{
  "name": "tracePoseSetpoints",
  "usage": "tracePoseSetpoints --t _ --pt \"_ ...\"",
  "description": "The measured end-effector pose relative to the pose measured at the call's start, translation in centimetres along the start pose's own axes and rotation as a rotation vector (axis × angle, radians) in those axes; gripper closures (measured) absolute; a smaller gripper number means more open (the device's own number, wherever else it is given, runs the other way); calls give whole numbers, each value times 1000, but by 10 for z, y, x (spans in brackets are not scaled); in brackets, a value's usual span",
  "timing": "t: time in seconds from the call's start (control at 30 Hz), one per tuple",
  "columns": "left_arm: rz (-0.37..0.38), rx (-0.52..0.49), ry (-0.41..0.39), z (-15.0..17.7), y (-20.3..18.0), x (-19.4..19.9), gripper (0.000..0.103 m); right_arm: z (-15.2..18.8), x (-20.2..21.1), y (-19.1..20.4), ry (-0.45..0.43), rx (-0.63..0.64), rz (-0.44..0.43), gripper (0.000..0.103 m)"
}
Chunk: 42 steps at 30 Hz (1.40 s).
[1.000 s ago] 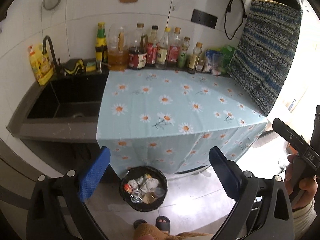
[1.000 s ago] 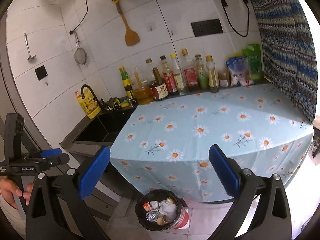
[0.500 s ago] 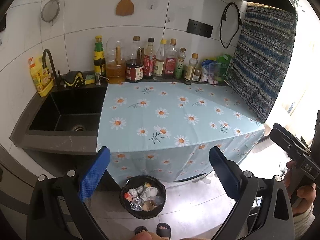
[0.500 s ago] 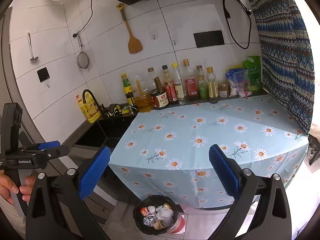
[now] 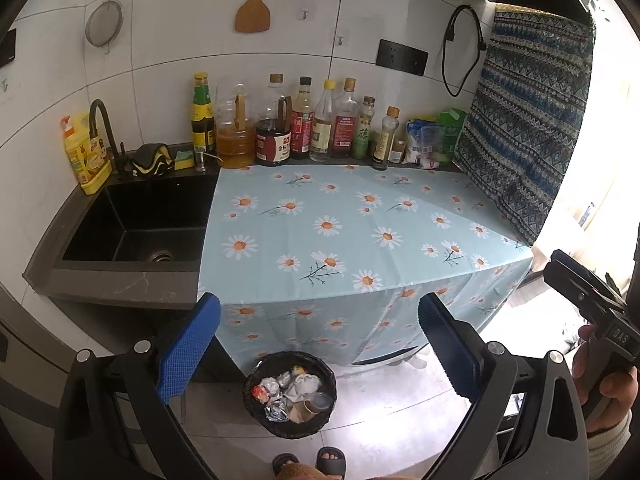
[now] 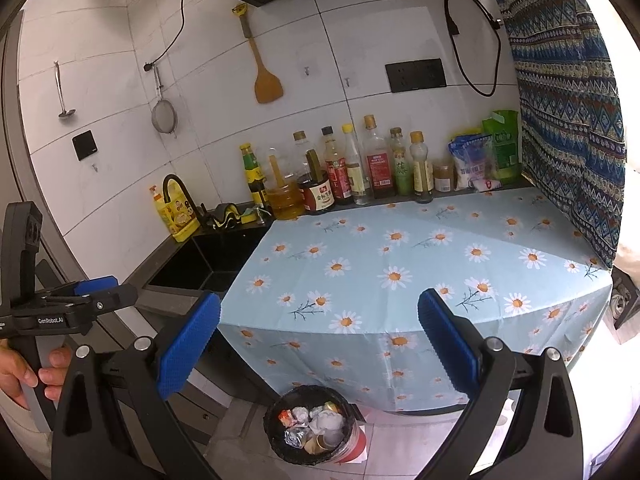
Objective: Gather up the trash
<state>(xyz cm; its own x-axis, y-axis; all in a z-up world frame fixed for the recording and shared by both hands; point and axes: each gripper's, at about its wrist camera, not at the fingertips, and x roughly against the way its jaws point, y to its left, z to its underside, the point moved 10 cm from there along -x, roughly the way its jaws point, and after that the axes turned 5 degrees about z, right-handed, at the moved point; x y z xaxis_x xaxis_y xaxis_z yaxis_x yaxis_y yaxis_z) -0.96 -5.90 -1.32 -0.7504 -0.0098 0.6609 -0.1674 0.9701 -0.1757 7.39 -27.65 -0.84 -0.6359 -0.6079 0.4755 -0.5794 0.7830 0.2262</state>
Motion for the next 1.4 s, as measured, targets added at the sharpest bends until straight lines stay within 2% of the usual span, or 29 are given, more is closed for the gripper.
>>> tracePoseSetpoints --t 0.7,1.4 --pt "4 -18 3 4 -1 0 7 8 -3 0 33 -8 14 5" --pt "-39 4 0 7 13 2 7 14 -19 11 64 -1 0 5"
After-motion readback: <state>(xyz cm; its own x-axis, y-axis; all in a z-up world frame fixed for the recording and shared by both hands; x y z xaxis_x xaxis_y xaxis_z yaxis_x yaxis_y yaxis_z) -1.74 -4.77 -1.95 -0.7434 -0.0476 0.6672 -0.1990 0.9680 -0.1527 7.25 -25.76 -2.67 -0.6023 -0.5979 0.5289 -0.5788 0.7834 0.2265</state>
